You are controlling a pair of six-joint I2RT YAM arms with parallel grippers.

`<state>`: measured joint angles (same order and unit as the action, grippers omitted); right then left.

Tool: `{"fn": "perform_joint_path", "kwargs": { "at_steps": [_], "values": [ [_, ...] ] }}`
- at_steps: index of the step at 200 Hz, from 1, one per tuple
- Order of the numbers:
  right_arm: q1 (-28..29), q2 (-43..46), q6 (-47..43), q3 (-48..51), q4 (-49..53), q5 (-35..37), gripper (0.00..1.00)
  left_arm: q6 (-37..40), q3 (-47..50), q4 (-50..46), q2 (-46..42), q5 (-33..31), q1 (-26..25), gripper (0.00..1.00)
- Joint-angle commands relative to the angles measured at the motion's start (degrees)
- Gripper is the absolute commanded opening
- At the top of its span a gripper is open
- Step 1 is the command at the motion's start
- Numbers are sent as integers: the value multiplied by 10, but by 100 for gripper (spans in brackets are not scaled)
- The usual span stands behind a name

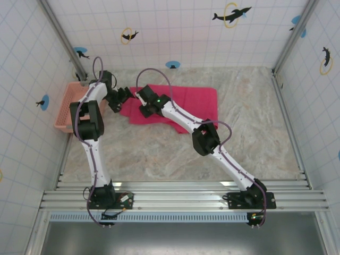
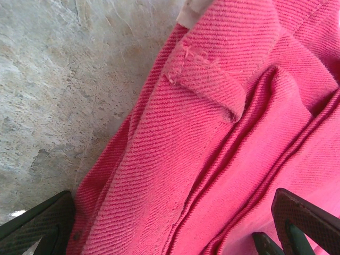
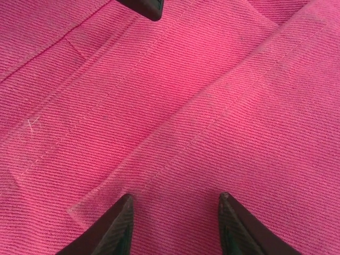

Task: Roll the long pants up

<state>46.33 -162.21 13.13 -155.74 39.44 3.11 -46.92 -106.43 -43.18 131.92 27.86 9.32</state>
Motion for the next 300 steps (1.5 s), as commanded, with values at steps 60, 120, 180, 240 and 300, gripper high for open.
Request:
{"fn": "perform_joint_path", "kwargs": {
  "at_steps": [60,120,180,240,300],
  "values": [
    [14,38,7,-20,17,-27,47,-30,31,5,11,33,-38,98],
    [14,61,0,-4,51,-6,45,-63,51,30,20,50,-74,98],
    [-3,60,-8,27,78,20,40,-57,51,29,15,52,-75,98],
    [-23,57,-20,31,72,11,23,-51,51,23,17,51,-72,97],
    [-27,64,-29,37,77,-14,0,-58,53,33,20,58,-72,98]
  ]
}}
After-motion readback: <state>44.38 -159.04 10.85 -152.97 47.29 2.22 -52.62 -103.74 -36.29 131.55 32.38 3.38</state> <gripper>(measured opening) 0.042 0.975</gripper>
